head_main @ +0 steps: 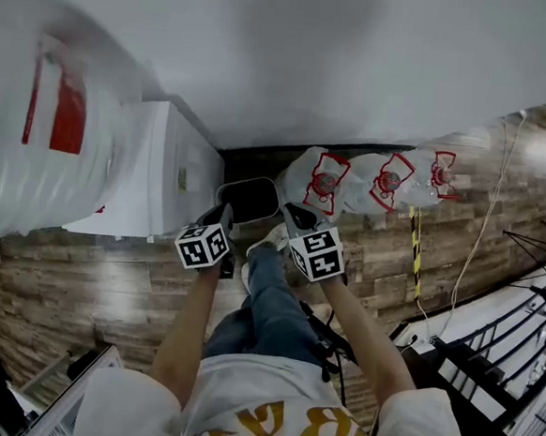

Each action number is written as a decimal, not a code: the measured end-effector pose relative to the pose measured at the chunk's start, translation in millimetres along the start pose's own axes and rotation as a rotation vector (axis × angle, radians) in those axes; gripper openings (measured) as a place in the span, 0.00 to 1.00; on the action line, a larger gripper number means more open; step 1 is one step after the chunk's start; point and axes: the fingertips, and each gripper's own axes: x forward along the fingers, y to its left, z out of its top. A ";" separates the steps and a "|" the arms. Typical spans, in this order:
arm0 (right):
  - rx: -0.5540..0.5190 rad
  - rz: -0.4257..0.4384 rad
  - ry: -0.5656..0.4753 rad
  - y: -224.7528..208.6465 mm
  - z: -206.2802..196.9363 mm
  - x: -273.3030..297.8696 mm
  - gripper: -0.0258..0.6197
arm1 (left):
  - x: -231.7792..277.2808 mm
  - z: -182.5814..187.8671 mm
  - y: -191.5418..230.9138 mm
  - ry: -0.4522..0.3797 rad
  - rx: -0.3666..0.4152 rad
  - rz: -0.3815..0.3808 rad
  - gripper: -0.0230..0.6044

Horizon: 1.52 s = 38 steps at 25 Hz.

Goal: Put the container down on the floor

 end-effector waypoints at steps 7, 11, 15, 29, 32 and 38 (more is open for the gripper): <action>-0.054 0.016 -0.080 23.3 61.3 -33.9 0.08 | -46.2 45.3 -51.3 -0.071 0.092 -0.153 0.04; -0.095 0.061 -0.146 49.6 88.5 -56.1 0.08 | -81.6 64.6 -73.4 -0.118 0.151 -0.181 0.04; -0.113 0.027 -0.210 69.4 113.2 -90.3 0.08 | -122.6 80.6 -90.8 -0.152 0.194 -0.198 0.04; -0.060 -0.165 -0.532 91.2 144.9 -205.7 0.08 | -244.1 140.9 -123.2 -0.472 0.220 -0.175 0.04; -0.055 -0.176 -0.539 93.8 143.2 -211.4 0.08 | -249.6 141.1 -129.8 -0.484 0.219 -0.184 0.04; -0.040 -0.175 -0.533 96.3 137.9 -211.8 0.08 | -249.9 132.0 -128.1 -0.471 0.231 -0.156 0.04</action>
